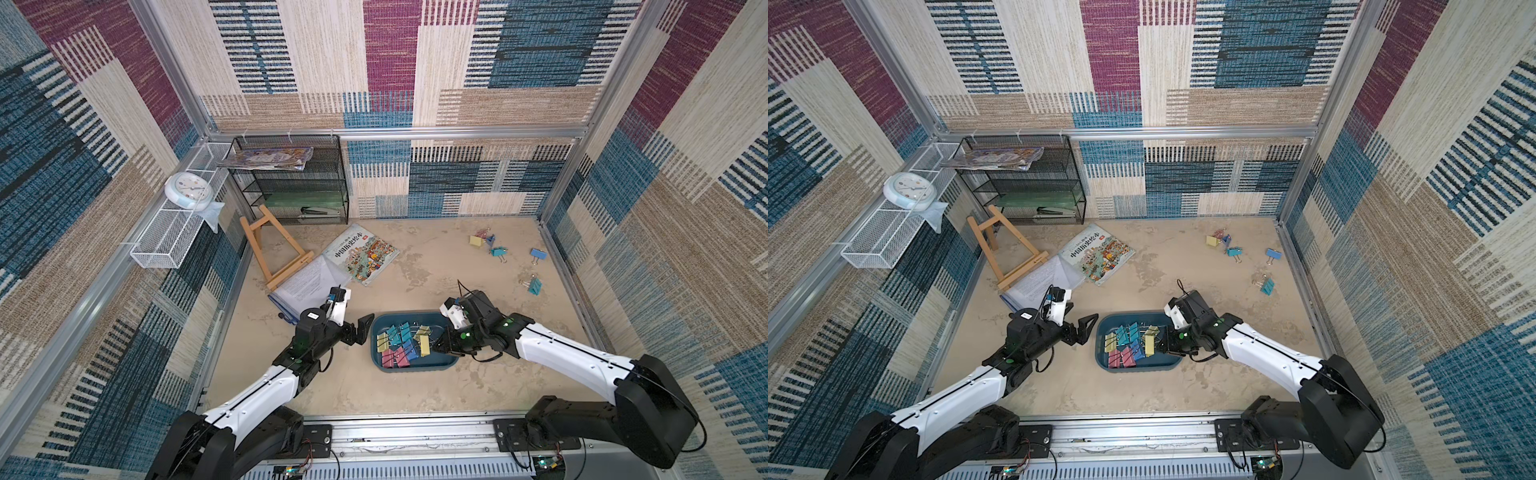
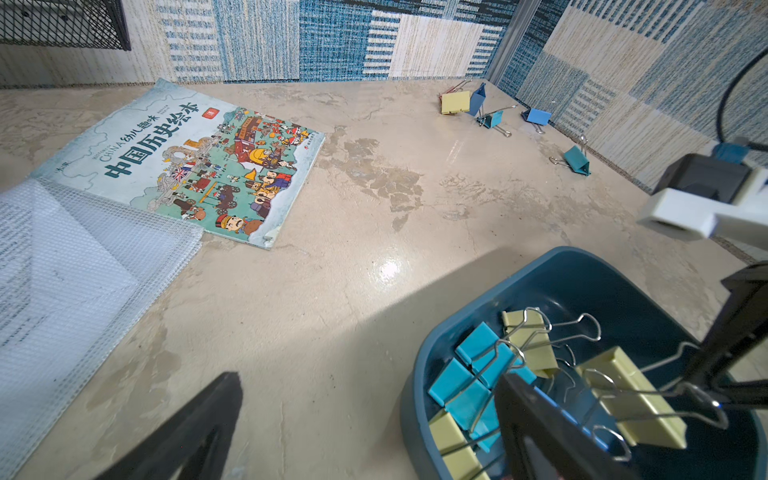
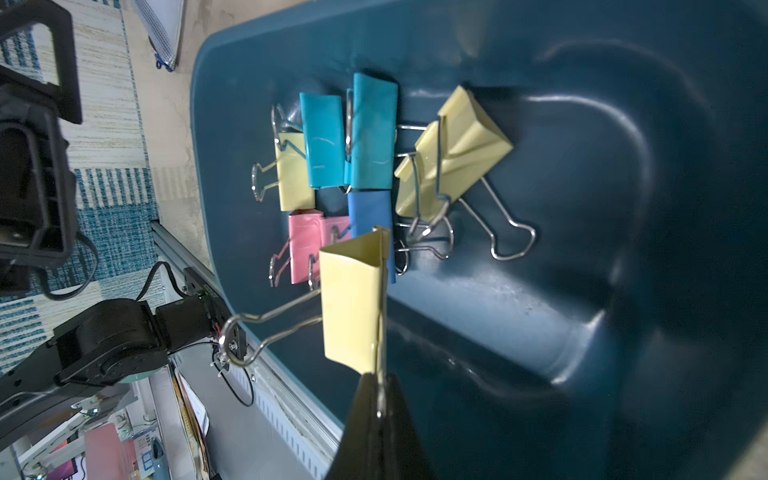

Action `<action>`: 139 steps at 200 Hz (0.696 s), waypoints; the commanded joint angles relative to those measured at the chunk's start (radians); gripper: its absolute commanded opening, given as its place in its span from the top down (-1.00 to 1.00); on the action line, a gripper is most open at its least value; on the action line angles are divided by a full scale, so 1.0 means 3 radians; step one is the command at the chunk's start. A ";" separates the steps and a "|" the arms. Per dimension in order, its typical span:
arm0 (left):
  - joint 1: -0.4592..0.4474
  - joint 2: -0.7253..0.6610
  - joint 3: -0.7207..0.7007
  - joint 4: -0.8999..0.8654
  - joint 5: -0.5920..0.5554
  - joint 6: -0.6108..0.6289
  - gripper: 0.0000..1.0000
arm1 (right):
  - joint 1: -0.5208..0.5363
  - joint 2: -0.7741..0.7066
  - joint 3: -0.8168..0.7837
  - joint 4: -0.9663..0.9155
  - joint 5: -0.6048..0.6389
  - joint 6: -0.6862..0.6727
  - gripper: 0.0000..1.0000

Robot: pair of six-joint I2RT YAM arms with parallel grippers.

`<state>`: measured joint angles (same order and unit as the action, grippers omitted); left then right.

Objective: Put the binder clips in the storage box
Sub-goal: Place the binder clip in the storage box.

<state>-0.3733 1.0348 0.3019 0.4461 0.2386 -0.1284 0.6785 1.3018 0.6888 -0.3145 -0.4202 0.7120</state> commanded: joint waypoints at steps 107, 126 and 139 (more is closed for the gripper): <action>0.0002 -0.0031 0.0033 0.0027 -0.0041 0.0029 -0.98 | 0.0181 -0.0054 0.0228 -0.0256 0.0776 0.0064 -0.05; 0.0002 -0.0128 0.0011 0.0037 -0.0038 -0.0035 -0.98 | 0.0185 -0.0322 0.0345 -0.0464 0.1172 0.0000 -0.36; -0.0001 -0.0280 0.0021 0.0013 0.0027 -0.0166 -0.98 | 0.0181 -0.0479 0.0450 -0.0591 0.1568 0.0002 -0.44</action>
<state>-0.3733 1.0027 0.3019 0.4408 0.2352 -0.1291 0.7330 1.2247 0.7803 -0.3943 -0.1814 0.7330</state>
